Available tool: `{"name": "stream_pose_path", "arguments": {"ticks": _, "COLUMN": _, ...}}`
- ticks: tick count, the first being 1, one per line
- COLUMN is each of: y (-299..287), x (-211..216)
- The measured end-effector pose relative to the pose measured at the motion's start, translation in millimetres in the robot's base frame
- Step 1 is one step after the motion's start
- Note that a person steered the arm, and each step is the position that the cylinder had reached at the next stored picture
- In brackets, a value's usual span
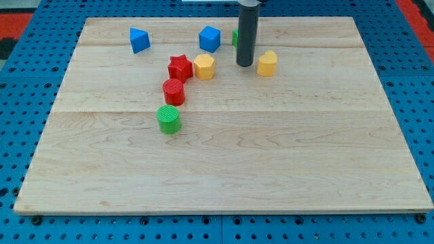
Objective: Nudge the yellow hexagon closer to yellow heart
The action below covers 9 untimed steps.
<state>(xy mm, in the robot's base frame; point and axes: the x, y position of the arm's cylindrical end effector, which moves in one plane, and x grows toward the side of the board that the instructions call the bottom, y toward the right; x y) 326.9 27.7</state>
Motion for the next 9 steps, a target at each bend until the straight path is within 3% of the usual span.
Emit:
{"name": "stream_pose_path", "arguments": {"ticks": 1, "y": -65.7, "x": -1.5}}
{"name": "stream_pose_path", "arguments": {"ticks": 2, "y": -70.7, "x": -14.4}}
{"name": "stream_pose_path", "arguments": {"ticks": 3, "y": -130.8, "x": -8.9}}
{"name": "stream_pose_path", "arguments": {"ticks": 4, "y": -132.2, "x": 30.0}}
{"name": "stream_pose_path", "arguments": {"ticks": 5, "y": -87.0, "x": 43.2}}
{"name": "stream_pose_path", "arguments": {"ticks": 7, "y": 21.7, "x": 12.7}}
{"name": "stream_pose_path", "arguments": {"ticks": 8, "y": 0.2, "x": -6.0}}
{"name": "stream_pose_path", "arguments": {"ticks": 9, "y": 64.3, "x": -36.3}}
